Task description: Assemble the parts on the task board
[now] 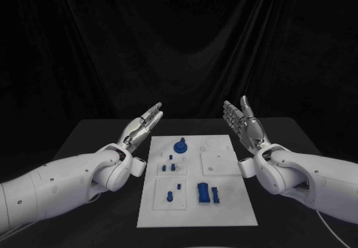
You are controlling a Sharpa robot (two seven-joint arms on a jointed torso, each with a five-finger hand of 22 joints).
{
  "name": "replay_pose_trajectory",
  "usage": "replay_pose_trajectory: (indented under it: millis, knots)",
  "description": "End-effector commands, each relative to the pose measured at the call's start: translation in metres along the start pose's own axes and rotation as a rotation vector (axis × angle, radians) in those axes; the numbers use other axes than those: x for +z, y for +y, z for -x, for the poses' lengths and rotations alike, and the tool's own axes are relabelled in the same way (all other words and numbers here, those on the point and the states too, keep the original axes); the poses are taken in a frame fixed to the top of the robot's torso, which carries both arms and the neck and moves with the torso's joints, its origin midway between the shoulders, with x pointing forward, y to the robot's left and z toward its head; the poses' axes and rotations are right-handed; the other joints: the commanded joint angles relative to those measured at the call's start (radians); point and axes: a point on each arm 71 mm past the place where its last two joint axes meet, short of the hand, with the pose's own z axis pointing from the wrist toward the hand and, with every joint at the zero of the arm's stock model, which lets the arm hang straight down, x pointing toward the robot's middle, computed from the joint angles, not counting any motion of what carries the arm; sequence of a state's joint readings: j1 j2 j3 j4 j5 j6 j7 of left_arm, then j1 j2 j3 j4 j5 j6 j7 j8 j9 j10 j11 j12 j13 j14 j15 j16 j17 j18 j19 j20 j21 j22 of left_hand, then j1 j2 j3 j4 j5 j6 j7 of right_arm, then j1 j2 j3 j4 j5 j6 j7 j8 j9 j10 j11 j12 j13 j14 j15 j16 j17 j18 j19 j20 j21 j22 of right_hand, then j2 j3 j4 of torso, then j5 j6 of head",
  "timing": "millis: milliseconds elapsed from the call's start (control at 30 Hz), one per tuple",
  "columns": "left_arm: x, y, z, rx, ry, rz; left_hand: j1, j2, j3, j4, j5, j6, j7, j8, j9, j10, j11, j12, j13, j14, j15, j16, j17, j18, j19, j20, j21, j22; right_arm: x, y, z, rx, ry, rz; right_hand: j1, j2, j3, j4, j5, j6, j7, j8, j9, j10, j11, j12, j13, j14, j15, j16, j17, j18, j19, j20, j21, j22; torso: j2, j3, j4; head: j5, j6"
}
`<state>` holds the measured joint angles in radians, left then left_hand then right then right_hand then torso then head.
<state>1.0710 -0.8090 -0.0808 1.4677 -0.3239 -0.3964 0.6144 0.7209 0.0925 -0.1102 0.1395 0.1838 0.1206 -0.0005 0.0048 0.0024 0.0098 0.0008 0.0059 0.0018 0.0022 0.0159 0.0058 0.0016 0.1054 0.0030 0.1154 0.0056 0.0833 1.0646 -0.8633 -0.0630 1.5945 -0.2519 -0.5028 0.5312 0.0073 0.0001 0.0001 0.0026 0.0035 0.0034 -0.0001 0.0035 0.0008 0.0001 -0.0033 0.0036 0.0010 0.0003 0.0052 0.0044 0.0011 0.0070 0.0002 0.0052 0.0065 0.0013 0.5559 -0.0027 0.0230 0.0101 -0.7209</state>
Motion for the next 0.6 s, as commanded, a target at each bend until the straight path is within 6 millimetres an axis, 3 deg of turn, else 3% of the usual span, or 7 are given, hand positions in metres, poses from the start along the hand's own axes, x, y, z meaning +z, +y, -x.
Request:
replay_pose_trajectory:
  millis: [33,167,200,267,500,533,600]
  knots:
    - [0.001,0.000,0.003,-0.061,-0.254,0.127,-0.230,-0.092,0.035,-0.044,-0.059,-0.039,0.001,-0.005,-0.002,-0.010,-0.001,-0.006,-0.002,-0.002,-0.016,-0.006,-0.002,-0.105,-0.003,-0.036,-0.006,-0.083,0.006,-0.005,0.006,0.054,-0.235,-0.096,-0.007,0.000,0.000,-0.003,-0.004,-0.003,0.000,-0.004,-0.001,0.000,0.003,-0.004,-0.001,0.000,-0.005,-0.004,-0.001,-0.007,0.000,-0.005,-0.007,-0.001,-0.007,0.0017,-0.0137,-0.005,0.060]
    - [0.004,-0.007,-0.004,-0.108,-0.330,0.169,-0.304,-0.092,0.110,-0.061,-0.078,-0.121,0.001,-0.005,-0.002,-0.010,-0.001,-0.006,-0.002,-0.002,-0.016,-0.006,-0.002,-0.105,-0.003,-0.045,-0.006,-0.083,0.015,0.000,-0.002,0.090,-0.287,-0.110,-0.007,0.000,0.000,-0.003,-0.004,-0.003,0.000,-0.004,-0.001,0.000,0.003,-0.004,-0.001,0.000,-0.005,-0.004,-0.001,-0.007,0.000,-0.005,-0.007,-0.001,-0.010,0.0023,-0.0193,-0.008,0.096]
    - [0.004,-0.008,-0.005,-0.117,-0.345,0.178,-0.323,-0.092,0.110,-0.064,-0.083,-0.121,0.001,-0.005,-0.002,-0.010,-0.001,-0.006,-0.002,-0.002,-0.016,-0.006,-0.002,-0.105,-0.003,-0.115,-0.006,-0.083,0.016,0.001,-0.003,0.096,-0.296,-0.113,-0.007,0.000,0.000,-0.003,-0.004,-0.003,0.000,-0.004,-0.001,0.000,0.003,-0.004,-0.001,0.000,-0.005,-0.004,-0.001,-0.007,0.000,-0.005,-0.007,-0.001,-0.010,0.0024,-0.0203,-0.009,0.103]
    - [0.005,-0.011,-0.008,-0.134,-0.371,0.195,-0.360,-0.092,0.110,-0.139,-0.092,-0.121,0.001,-0.005,-0.002,-0.010,-0.001,-0.006,-0.002,-0.002,-0.016,-0.006,-0.002,-0.105,-0.003,-0.115,-0.006,-0.083,0.018,0.001,-0.004,0.103,-0.306,-0.117,-0.007,0.000,0.000,-0.003,-0.004,-0.003,0.000,-0.004,-0.001,0.000,0.003,-0.004,-0.001,0.000,-0.005,-0.004,-0.001,-0.007,0.000,-0.005,-0.007,-0.001,-0.011,0.0026,-0.0221,-0.010,0.115]
    - [0.006,-0.013,-0.009,-0.146,-0.389,0.209,-0.445,-0.092,0.110,-0.139,-0.114,-0.121,0.001,-0.005,-0.002,-0.010,-0.001,-0.006,-0.002,-0.002,-0.016,-0.006,-0.002,-0.105,-0.003,-0.115,-0.006,-0.083,0.018,0.002,-0.005,0.104,-0.307,-0.117,-0.007,0.000,0.000,-0.003,-0.004,-0.003,0.000,-0.004,-0.001,0.000,0.003,-0.004,-0.001,0.000,-0.005,-0.004,-0.001,-0.007,0.000,-0.005,-0.007,-0.001,-0.012,0.0027,-0.0230,-0.010,0.121]
    - [0.006,-0.013,-0.009,-0.146,-0.389,0.209,-0.457,-0.092,0.110,-0.139,-0.184,-0.121,0.001,-0.005,-0.002,-0.010,-0.001,-0.006,-0.002,-0.002,-0.016,-0.006,-0.002,-0.105,-0.003,-0.115,-0.006,-0.083,0.018,0.002,-0.005,0.104,-0.307,-0.117,-0.007,0.000,0.000,-0.003,-0.004,-0.003,0.000,-0.004,-0.001,0.000,0.003,-0.004,-0.001,0.000,-0.005,-0.004,-0.001,-0.007,0.000,-0.005,-0.007,-0.001,-0.012,0.0027,-0.0230,-0.010,0.121]
    - [0.006,-0.013,-0.009,-0.146,-0.389,0.209,-0.481,-0.092,0.110,-0.139,-0.184,-0.121,0.001,-0.005,-0.002,-0.010,-0.001,-0.006,-0.002,-0.002,-0.016,-0.006,-0.002,-0.105,-0.003,-0.115,-0.006,-0.083,0.018,0.002,-0.005,0.104,-0.307,-0.117,-0.007,0.000,0.000,-0.003,-0.004,-0.003,0.000,-0.004,-0.001,0.000,0.003,-0.004,-0.001,0.000,-0.005,-0.004,-0.001,-0.007,0.000,-0.005,-0.007,-0.001,-0.012,0.0027,-0.0230,-0.010,0.121]
